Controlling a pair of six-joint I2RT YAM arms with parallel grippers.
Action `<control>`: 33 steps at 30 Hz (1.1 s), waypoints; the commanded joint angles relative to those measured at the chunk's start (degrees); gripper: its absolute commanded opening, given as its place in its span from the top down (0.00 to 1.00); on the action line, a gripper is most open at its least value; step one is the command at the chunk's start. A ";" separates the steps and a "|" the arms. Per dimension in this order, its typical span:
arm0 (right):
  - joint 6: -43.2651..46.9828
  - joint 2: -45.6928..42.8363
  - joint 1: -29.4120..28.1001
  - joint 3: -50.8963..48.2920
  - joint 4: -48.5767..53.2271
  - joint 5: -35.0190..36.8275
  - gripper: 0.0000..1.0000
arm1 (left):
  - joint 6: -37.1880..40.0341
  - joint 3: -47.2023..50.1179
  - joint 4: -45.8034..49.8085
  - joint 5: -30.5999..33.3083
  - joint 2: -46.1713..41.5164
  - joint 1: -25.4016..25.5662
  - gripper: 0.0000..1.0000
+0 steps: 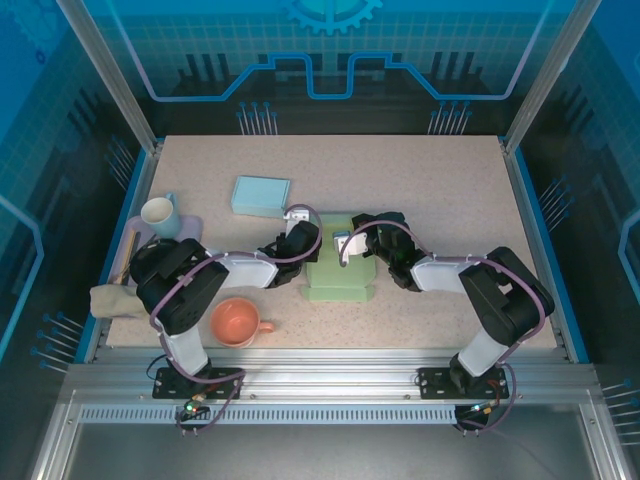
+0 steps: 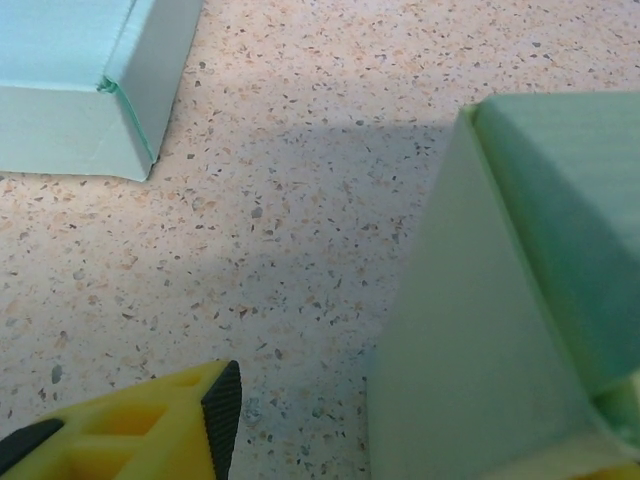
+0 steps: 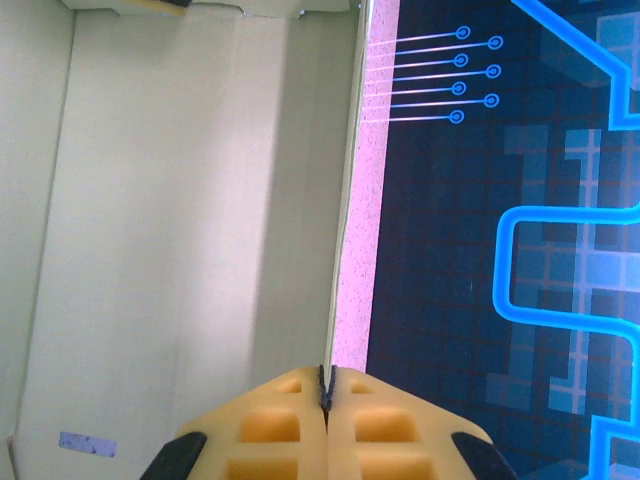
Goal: Fold the paper box
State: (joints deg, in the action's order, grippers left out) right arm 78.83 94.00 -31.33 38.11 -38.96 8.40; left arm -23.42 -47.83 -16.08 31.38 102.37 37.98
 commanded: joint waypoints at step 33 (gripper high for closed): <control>-28.91 -16.77 5.85 1.16 8.20 -10.86 0.66 | 10.03 -2.69 -5.82 8.00 5.39 0.96 1.00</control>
State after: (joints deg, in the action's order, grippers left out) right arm 62.00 79.66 -26.89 37.43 -32.56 -1.58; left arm -16.49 -48.82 -21.02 37.10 105.56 39.22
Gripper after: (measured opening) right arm 0.336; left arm 0.076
